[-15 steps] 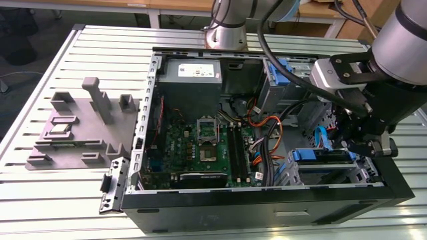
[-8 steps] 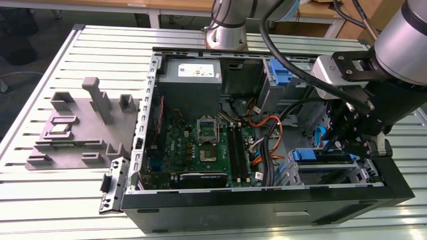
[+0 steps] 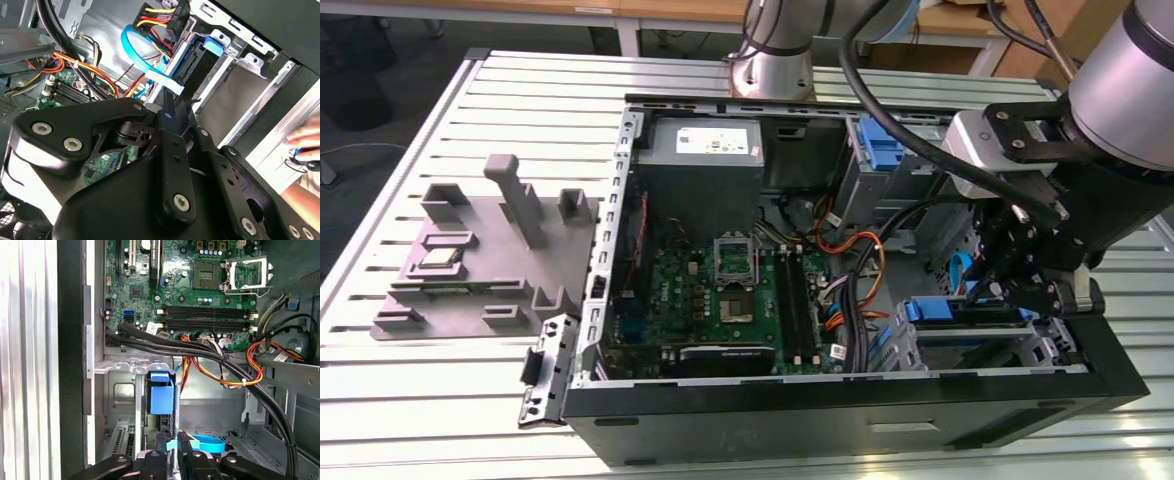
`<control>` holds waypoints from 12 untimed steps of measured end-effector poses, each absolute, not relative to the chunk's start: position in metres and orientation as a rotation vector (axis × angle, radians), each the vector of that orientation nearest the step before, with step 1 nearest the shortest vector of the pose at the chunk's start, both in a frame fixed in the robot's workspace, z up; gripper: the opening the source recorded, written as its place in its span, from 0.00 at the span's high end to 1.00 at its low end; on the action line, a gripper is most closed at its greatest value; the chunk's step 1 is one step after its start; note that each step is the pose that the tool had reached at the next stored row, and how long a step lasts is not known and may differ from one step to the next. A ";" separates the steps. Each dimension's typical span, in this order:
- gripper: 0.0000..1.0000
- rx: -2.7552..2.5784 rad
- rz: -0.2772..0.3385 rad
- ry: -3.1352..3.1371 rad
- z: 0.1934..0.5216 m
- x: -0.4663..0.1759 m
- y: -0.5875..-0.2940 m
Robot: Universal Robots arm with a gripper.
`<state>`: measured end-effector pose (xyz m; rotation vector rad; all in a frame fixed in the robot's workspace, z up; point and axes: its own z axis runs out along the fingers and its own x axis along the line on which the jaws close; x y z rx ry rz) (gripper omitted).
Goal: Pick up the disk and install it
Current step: 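Insert the first disk wire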
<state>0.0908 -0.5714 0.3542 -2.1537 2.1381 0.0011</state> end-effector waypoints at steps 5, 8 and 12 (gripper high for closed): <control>0.76 -2.159 0.011 2.144 0.354 0.095 -0.571; 0.76 -2.167 0.027 2.153 0.354 0.101 -0.571; 0.76 -2.179 0.045 2.167 0.354 0.110 -0.571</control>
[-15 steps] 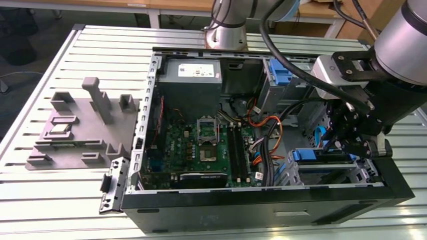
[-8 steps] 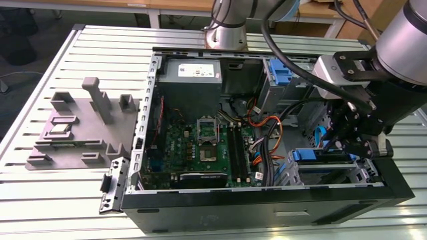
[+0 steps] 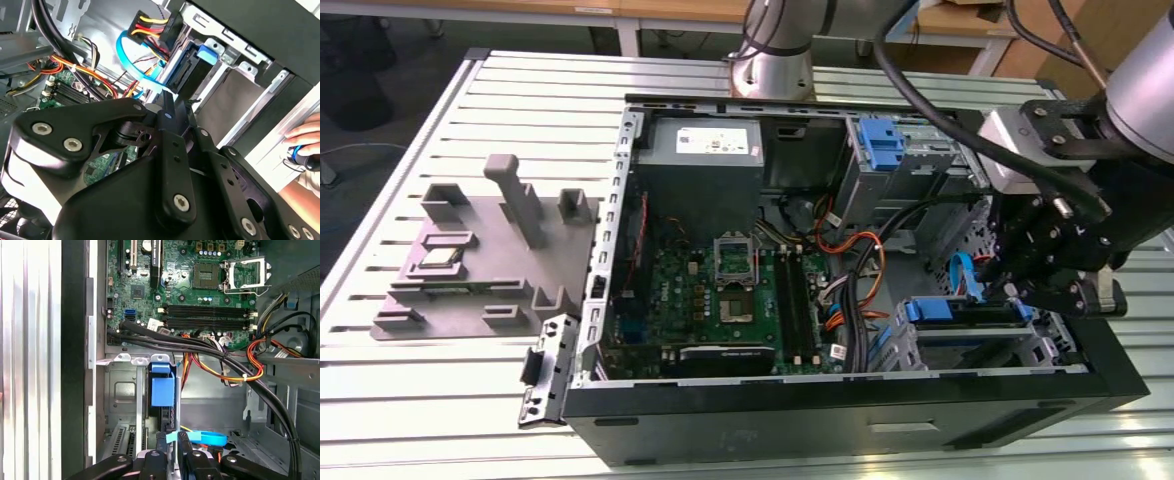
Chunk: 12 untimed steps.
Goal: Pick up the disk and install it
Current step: 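Insert the first disk wire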
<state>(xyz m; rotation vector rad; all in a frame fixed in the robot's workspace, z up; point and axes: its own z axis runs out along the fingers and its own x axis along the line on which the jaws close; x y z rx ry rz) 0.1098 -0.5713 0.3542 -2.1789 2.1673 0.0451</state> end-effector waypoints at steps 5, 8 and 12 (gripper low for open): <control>0.76 -2.185 0.049 2.174 0.354 0.113 -0.571; 0.76 -2.183 0.049 2.177 0.354 0.113 -0.571; 0.76 -2.128 0.047 2.230 0.354 0.113 -0.571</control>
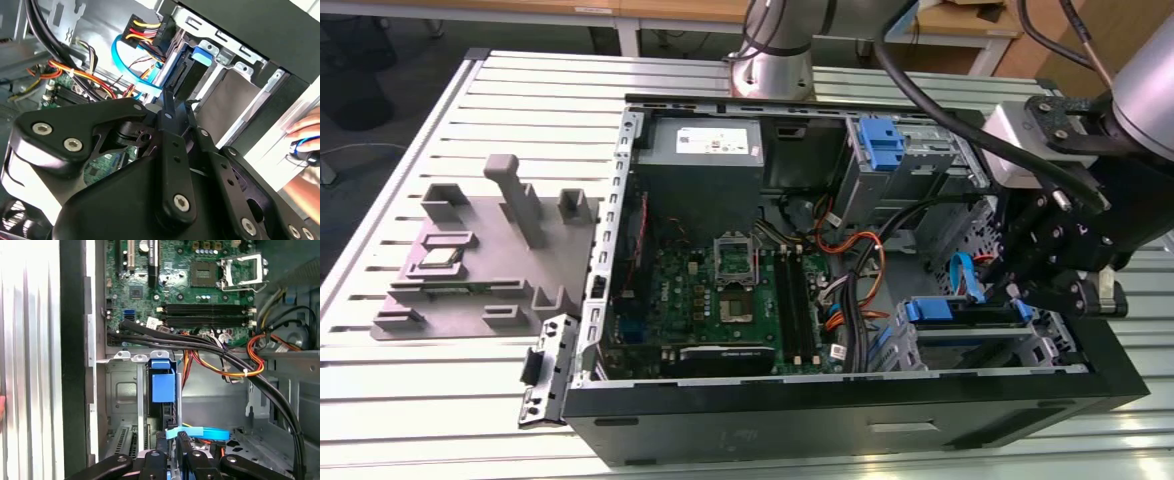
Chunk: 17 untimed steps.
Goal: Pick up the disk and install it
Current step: 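Insert the first disk wire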
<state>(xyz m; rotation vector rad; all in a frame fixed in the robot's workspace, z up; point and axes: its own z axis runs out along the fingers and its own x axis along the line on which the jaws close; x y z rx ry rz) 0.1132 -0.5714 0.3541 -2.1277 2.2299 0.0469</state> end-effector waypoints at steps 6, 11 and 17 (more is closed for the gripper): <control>0.76 -2.112 0.046 2.244 0.358 0.113 -0.571; 0.76 -2.110 0.047 2.246 0.360 0.113 -0.571; 0.76 -2.118 0.065 2.255 0.360 0.113 -0.571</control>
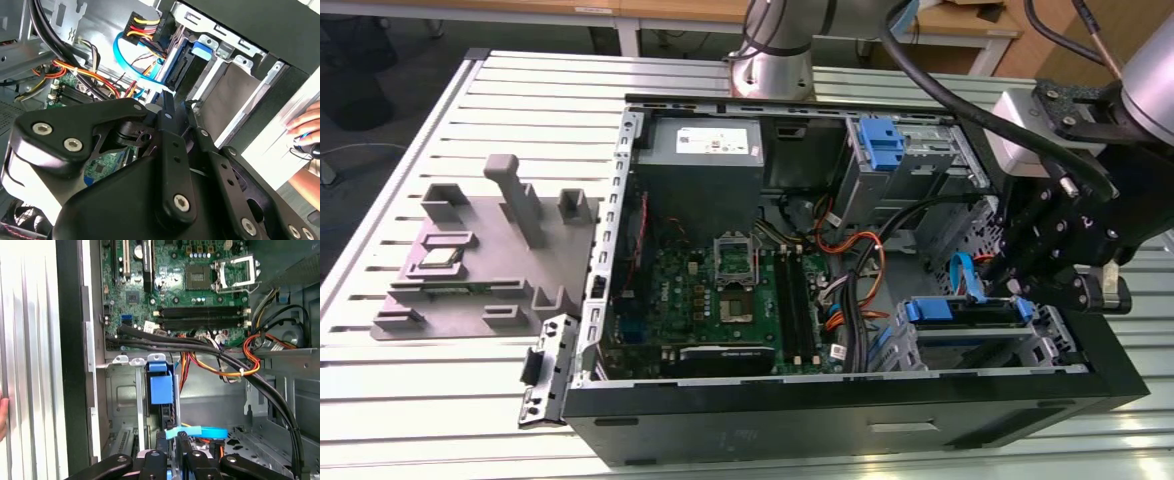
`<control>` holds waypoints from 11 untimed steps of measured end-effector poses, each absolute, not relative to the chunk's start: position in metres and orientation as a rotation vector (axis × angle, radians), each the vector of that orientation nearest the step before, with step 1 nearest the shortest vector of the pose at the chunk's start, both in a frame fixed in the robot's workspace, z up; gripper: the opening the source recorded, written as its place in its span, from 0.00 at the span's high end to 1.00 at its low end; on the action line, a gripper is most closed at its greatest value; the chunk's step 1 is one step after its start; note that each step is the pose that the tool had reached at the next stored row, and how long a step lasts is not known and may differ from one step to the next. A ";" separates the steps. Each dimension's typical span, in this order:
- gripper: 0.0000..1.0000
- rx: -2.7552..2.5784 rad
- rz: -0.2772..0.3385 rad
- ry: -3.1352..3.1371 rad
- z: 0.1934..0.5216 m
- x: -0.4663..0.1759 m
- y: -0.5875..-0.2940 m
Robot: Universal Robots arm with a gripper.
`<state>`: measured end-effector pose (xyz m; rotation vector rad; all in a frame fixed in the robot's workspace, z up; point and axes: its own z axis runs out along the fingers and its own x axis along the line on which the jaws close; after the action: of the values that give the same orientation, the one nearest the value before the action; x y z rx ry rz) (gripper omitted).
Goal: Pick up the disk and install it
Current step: 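Insert the first disk wire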
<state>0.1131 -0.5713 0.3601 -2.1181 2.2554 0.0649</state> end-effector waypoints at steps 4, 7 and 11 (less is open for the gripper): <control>0.76 -2.119 0.067 2.256 0.360 0.113 -0.571; 0.76 -2.106 0.067 2.268 0.360 0.114 -0.571; 0.76 -2.089 0.066 2.284 0.360 0.117 -0.571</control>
<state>0.1167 -0.5712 0.3599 -2.0887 2.2839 0.0663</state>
